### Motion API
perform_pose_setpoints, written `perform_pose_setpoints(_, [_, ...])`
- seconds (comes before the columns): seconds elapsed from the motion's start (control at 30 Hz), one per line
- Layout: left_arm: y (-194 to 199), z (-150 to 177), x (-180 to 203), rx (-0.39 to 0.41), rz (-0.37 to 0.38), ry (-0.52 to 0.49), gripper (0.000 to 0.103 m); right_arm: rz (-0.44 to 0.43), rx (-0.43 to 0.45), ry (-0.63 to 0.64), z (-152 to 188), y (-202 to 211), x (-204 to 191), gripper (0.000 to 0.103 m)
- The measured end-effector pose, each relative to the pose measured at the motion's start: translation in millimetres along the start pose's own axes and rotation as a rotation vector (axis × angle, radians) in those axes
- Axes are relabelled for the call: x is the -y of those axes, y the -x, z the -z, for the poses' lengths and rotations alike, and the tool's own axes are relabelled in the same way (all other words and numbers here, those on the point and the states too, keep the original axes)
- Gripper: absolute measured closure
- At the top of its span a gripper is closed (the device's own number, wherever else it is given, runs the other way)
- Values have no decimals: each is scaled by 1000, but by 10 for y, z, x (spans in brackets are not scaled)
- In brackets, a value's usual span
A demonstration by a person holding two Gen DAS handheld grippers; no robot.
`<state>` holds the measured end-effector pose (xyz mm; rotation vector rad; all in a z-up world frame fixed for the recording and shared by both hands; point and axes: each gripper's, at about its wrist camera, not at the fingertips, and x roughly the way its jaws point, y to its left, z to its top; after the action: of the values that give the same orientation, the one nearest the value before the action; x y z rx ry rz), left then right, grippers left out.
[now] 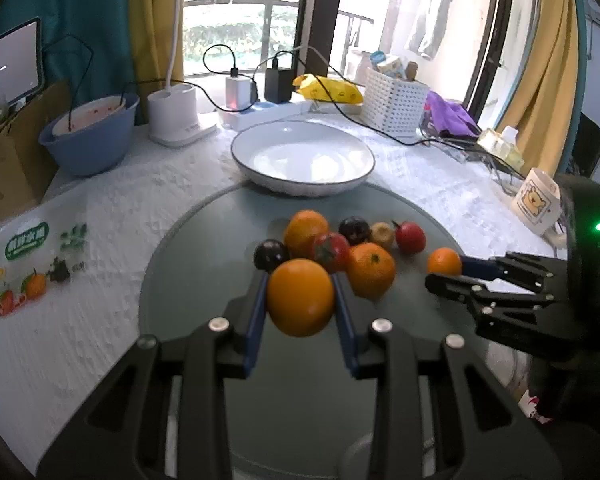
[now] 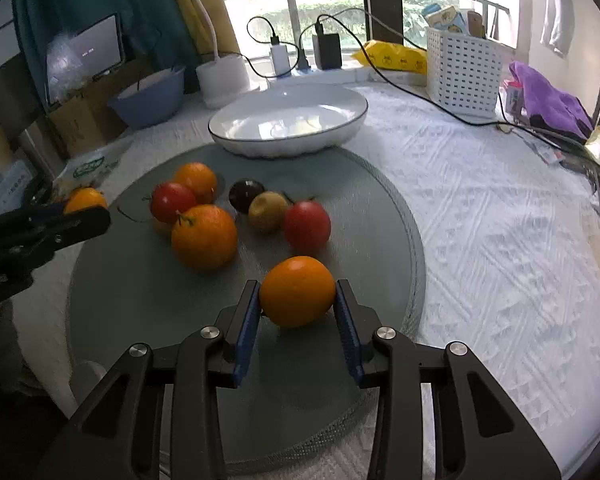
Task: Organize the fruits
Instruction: 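Carry the left tool's orange to the white plate while the right tool carries its orange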
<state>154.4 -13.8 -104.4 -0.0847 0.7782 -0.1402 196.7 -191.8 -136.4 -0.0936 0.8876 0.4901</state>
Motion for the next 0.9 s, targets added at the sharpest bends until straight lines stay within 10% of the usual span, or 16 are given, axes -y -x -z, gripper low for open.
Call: perform_pose_setpoints(0.9, [-393,-578,-203,47,8,-12,70,-9,85,59,-828,-207,69,64])
